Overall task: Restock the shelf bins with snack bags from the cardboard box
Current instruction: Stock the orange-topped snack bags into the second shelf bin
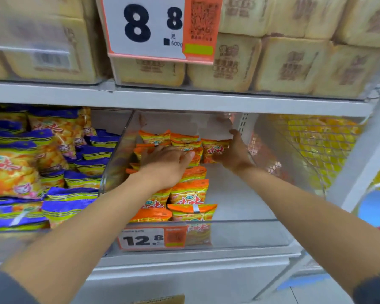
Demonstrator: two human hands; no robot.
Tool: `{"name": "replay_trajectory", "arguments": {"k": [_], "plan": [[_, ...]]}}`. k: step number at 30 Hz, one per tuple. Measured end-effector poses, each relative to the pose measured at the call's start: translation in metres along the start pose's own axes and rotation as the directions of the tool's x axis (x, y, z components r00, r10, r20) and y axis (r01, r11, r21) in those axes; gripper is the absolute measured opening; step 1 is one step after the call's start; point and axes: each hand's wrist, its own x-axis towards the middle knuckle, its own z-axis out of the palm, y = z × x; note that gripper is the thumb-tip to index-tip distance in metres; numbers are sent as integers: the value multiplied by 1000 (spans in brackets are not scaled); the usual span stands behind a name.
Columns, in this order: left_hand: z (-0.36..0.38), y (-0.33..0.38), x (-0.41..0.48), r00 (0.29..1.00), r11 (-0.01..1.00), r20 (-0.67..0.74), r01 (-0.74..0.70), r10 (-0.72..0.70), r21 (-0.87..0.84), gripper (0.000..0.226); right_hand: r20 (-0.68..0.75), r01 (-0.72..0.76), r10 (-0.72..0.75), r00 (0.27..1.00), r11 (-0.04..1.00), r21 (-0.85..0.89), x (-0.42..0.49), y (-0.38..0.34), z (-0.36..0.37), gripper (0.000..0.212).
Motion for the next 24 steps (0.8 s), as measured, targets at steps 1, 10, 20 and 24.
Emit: {"name": "replay_trajectory", "arguments": {"k": [1, 10, 20, 24], "plan": [[1, 0, 0, 1000, 1000, -11, 10, -10, -6, 53, -20, -24, 25, 999, 999, 38, 1, 2, 3, 107], [2, 1, -4, 1000, 1000, -3, 6, -7, -26, 49, 4, -55, 56, 998, 982, 183, 13, 20, 9, 62], [2, -1, -5, 1000, 1000, 20, 1, 0, -30, 52, 26, 211, -209, 977, 965, -156, 5, 19, 11, 40], [1, -1, -5, 1000, 1000, 24, 0, 0, -31, 52, 44, 218, -214, 976, 947, -234, 8, 14, 10, 41]]}}
